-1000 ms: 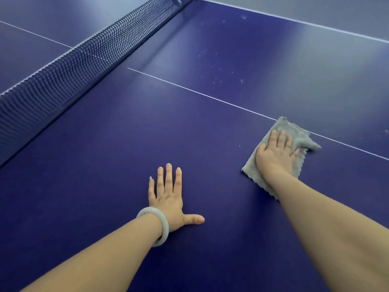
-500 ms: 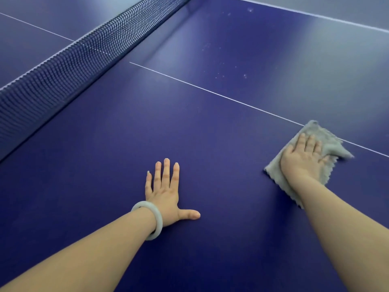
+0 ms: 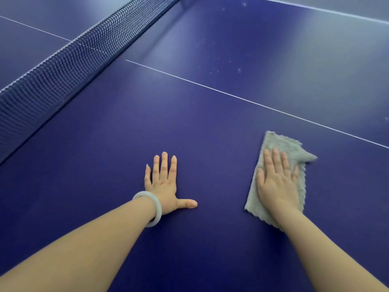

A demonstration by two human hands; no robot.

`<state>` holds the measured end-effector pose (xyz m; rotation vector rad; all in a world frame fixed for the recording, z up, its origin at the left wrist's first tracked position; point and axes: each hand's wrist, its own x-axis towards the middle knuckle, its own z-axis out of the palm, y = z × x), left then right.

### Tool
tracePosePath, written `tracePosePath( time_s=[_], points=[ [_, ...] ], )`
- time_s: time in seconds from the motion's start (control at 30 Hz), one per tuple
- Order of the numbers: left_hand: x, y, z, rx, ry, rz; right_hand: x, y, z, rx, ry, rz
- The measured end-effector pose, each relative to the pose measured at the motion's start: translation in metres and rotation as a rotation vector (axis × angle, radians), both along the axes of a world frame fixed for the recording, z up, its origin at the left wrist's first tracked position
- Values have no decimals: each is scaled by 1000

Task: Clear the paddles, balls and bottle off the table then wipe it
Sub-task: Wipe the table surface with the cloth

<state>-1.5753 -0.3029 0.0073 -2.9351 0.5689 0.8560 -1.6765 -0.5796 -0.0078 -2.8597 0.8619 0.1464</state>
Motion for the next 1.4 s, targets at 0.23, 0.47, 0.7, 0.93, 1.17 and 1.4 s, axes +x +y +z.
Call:
tracePosePath(
  time_s=[0.23,0.47,0.7,0.93,1.17,1.4],
  points=[
    [0,-1,5,11,28,-4,19,116,4,25,-8,-165],
    [7,21,8,-185,120,-124,29,164,-1,11,-4,-168],
    [99,114,12,-105,-189,-31,31,168,6,14,25,-205],
    [156,144,1,-34,-71,119,35,170,8,-13,58,-240],
    [159,144,-1,-34,-28,114,116,152,6,37,25,-394],
    [159,145,-3,-52,10,115,260,108,8,91,18,-271]
  ],
)
